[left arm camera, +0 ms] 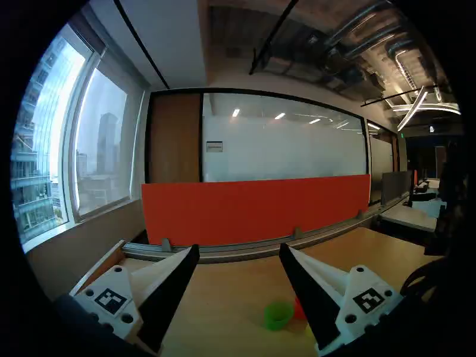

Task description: Pour water

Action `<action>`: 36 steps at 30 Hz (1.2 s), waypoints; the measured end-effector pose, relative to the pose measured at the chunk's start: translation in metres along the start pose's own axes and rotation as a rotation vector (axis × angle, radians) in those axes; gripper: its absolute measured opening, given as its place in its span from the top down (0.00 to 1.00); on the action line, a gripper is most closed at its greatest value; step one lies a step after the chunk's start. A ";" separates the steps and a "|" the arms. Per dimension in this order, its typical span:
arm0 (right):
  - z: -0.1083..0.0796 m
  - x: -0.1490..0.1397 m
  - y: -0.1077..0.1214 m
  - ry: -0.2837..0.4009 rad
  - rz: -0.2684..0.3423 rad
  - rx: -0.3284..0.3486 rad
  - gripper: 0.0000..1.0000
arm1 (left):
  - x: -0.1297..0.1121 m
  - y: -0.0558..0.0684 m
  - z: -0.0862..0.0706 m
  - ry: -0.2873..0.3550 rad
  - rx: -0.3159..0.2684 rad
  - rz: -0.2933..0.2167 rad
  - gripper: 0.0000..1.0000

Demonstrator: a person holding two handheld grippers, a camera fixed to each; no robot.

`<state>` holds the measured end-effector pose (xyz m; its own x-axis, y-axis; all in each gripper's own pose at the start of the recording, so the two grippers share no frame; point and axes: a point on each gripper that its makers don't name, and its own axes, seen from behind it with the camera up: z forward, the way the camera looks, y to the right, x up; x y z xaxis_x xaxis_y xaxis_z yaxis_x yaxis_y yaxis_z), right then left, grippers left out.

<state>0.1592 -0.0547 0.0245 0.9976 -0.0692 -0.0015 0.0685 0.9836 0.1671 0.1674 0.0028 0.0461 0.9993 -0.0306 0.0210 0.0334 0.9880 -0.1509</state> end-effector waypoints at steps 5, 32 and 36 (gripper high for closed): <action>0.001 0.002 -0.011 -0.007 0.004 0.043 0.00 | 0.002 0.009 0.000 -0.019 -0.049 0.010 0.00; -0.020 0.024 -0.086 0.012 0.005 0.441 0.00 | -0.016 0.069 0.002 -0.072 -0.370 -0.019 0.00; -0.023 0.026 -0.093 0.010 0.002 0.478 0.00 | -0.018 0.070 0.003 -0.071 -0.381 -0.005 0.00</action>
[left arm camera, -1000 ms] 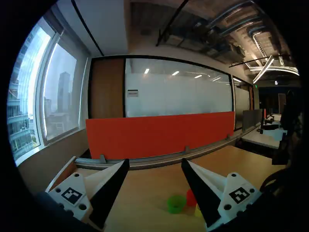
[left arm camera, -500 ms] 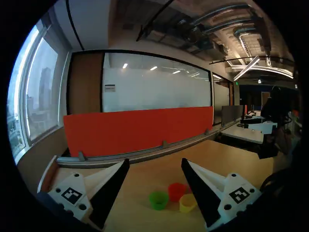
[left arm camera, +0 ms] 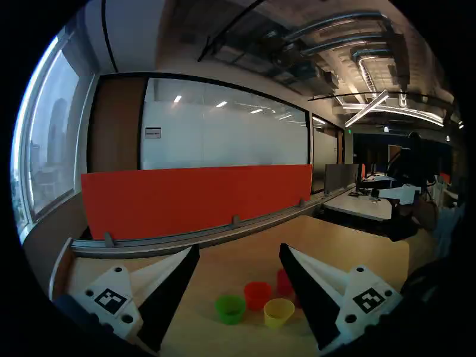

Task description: Pour water

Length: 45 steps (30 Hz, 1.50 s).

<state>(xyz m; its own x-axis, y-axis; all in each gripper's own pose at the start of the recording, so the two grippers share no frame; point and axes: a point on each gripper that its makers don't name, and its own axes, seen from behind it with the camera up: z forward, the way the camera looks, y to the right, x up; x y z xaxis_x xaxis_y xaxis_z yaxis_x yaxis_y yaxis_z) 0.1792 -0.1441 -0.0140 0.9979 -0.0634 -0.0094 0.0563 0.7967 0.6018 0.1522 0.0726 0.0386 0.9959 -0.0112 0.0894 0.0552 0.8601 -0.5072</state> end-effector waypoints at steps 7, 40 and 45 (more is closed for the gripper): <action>0.002 -0.005 -0.014 -0.029 -0.003 0.062 0.00 | -0.012 -0.003 0.003 -0.033 -0.014 0.021 0.00; 0.008 -0.099 -0.075 -0.252 -0.112 0.326 0.00 | -0.092 -0.010 0.020 -0.167 -0.102 0.069 0.00; 0.009 -0.116 -0.078 -0.284 -0.126 0.347 0.00 | -0.110 -0.008 0.026 -0.200 -0.110 0.078 0.00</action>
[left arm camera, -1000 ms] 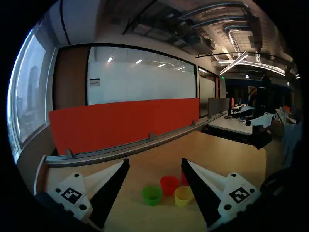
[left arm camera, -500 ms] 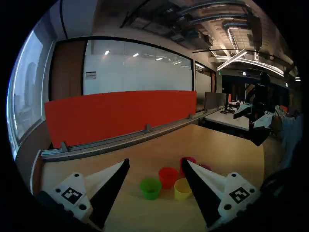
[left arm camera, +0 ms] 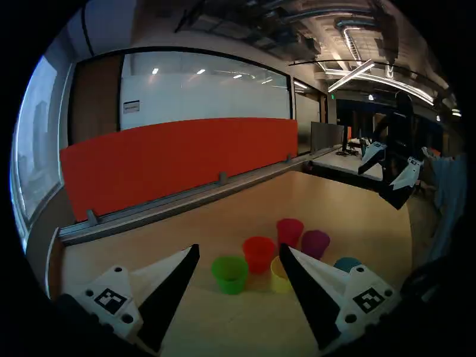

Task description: Pour water

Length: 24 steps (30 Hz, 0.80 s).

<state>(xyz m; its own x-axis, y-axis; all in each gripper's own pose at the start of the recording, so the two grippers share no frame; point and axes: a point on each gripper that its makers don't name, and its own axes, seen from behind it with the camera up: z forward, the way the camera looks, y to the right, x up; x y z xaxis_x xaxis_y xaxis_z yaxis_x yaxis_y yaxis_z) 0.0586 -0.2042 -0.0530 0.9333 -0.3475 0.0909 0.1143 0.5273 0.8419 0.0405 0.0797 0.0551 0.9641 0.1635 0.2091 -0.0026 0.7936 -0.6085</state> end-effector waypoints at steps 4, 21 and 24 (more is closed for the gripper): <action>0.005 -0.011 -0.002 -0.025 -0.012 0.010 0.00 | -0.011 0.003 0.007 -0.021 -0.010 0.007 0.00; 0.020 -0.057 -0.014 -0.107 -0.024 0.065 0.00 | -0.063 0.009 0.032 -0.120 -0.023 -0.011 0.00; 0.022 -0.064 -0.016 -0.119 -0.026 0.075 0.00 | -0.071 0.008 0.034 -0.134 -0.024 -0.017 0.00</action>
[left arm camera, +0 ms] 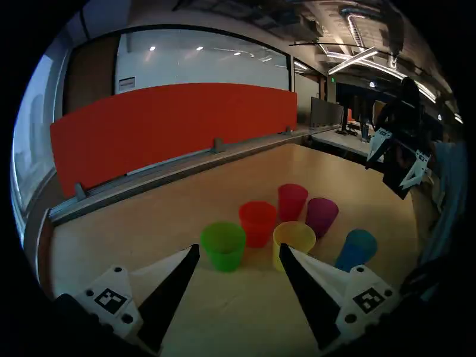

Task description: Pour water

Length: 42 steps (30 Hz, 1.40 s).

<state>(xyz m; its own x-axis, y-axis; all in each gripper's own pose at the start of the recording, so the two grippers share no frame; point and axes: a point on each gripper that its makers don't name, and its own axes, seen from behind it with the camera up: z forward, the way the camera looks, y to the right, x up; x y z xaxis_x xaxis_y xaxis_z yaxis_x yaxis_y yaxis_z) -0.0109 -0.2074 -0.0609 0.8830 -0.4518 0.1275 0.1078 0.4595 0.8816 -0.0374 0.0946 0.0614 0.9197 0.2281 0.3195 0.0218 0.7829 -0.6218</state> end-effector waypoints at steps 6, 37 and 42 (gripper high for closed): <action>0.008 -0.016 -0.006 -0.032 -0.011 0.021 0.00 | -0.011 -0.001 0.005 -0.028 -0.002 0.001 0.00; 0.061 -0.085 -0.039 -0.154 -0.024 0.114 0.00 | -0.027 -0.003 0.022 -0.091 -0.024 0.014 0.00; 0.074 -0.088 -0.046 -0.157 -0.026 0.131 0.00 | -0.029 -0.003 0.023 -0.098 -0.027 0.020 0.00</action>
<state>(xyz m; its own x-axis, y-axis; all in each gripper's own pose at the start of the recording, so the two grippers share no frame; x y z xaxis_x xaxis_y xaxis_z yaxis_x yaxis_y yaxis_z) -0.1274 -0.2454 -0.0789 0.7978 -0.5802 0.1642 0.0601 0.3474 0.9358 -0.0733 0.0994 0.0704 0.8772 0.3002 0.3746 0.0156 0.7621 -0.6473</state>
